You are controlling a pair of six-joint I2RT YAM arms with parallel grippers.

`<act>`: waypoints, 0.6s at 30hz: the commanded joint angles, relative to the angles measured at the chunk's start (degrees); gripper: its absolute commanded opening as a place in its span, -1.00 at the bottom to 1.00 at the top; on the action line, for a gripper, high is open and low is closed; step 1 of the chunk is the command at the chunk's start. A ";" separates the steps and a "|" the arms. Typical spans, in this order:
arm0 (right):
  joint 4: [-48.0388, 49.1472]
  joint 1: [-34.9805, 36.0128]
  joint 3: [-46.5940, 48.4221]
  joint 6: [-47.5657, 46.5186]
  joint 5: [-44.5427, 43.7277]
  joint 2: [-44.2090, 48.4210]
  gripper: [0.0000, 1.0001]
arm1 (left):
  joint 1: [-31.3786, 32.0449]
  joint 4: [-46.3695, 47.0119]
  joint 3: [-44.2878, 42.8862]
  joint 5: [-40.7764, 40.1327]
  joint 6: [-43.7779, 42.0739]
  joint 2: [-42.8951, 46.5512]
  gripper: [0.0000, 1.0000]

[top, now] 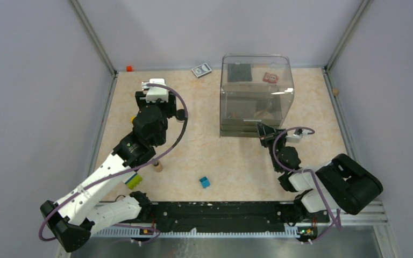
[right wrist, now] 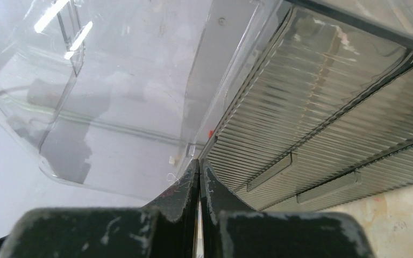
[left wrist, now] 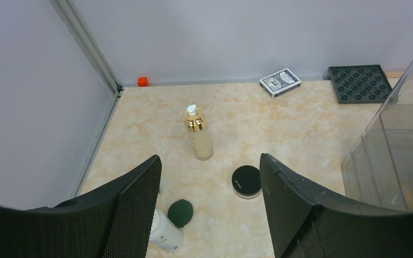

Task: Organize the makeup
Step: Open the storage box at the center of the board.

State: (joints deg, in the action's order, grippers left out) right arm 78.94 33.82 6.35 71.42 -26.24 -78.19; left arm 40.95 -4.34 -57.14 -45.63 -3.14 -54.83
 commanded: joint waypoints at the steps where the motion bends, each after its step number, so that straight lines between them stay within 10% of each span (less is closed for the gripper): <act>1: 14.06 -0.78 0.83 -1.78 0.08 0.81 -1.00 | -0.34 1.25 0.28 0.95 0.65 1.04 0.46; 18: 18.48 -0.77 1.41 -9.74 1.54 4.66 -1.00 | -0.78 1.01 0.30 1.55 0.97 0.91 0.46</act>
State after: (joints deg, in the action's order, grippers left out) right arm 81.01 33.82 5.98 65.04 -25.36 -77.43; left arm 40.51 -4.69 -57.12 -44.45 -2.92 -54.83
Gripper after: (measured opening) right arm 0.003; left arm 0.729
